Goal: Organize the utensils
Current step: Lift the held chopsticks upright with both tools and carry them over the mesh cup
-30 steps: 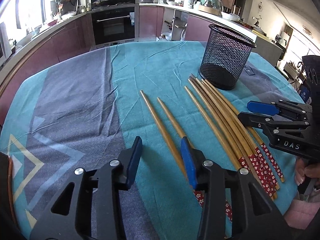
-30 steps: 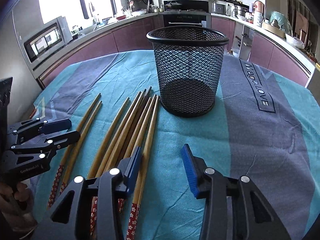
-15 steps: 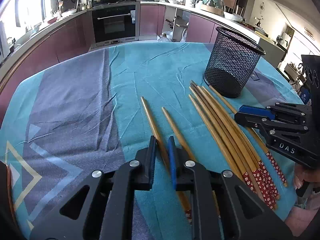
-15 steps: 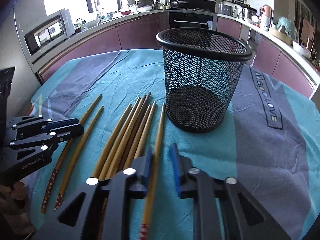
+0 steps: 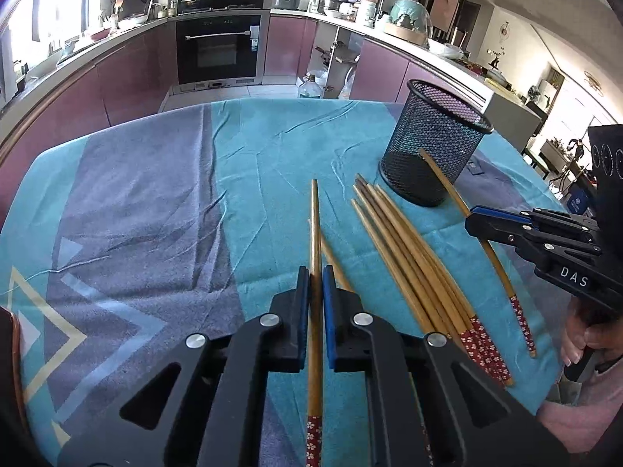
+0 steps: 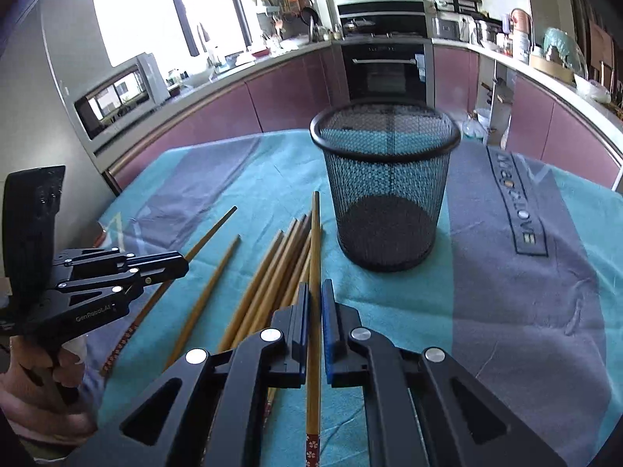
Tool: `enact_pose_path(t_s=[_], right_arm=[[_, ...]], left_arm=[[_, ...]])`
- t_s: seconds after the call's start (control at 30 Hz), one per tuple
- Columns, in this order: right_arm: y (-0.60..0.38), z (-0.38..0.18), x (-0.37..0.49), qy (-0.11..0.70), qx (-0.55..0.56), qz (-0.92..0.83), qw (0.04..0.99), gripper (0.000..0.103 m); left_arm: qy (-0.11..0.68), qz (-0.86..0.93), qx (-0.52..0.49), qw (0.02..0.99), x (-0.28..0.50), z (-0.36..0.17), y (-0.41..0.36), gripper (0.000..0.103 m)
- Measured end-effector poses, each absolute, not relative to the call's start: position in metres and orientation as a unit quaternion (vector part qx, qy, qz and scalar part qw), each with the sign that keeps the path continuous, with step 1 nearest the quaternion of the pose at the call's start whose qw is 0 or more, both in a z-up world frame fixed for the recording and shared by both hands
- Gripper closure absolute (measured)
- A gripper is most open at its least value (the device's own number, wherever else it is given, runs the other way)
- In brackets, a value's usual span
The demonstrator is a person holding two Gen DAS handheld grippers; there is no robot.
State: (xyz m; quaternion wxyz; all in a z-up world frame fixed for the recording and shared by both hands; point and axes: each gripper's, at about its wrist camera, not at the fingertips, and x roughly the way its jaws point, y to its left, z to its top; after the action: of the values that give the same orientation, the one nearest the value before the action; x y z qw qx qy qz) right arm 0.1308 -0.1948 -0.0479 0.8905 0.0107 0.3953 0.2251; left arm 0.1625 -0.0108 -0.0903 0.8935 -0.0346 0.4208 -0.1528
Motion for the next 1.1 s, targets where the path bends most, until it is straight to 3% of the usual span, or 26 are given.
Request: enact_pose_path(t_s=[0.6, 1.1], right_arm=[[-0.229, 0.040, 0.116, 0.273, 0.060, 0.262, 0.924, 0.098], [-0.251, 0.110, 0.132, 0.182, 0.044, 0.251, 0.950, 0.098]], left_arm=[[0.296, -0.275, -0.106, 0.908, 0.129, 0.040, 0.006, 0.096], [0.221, -0.291, -0.117, 0.924, 0.160, 0.131, -0.027, 0.096]])
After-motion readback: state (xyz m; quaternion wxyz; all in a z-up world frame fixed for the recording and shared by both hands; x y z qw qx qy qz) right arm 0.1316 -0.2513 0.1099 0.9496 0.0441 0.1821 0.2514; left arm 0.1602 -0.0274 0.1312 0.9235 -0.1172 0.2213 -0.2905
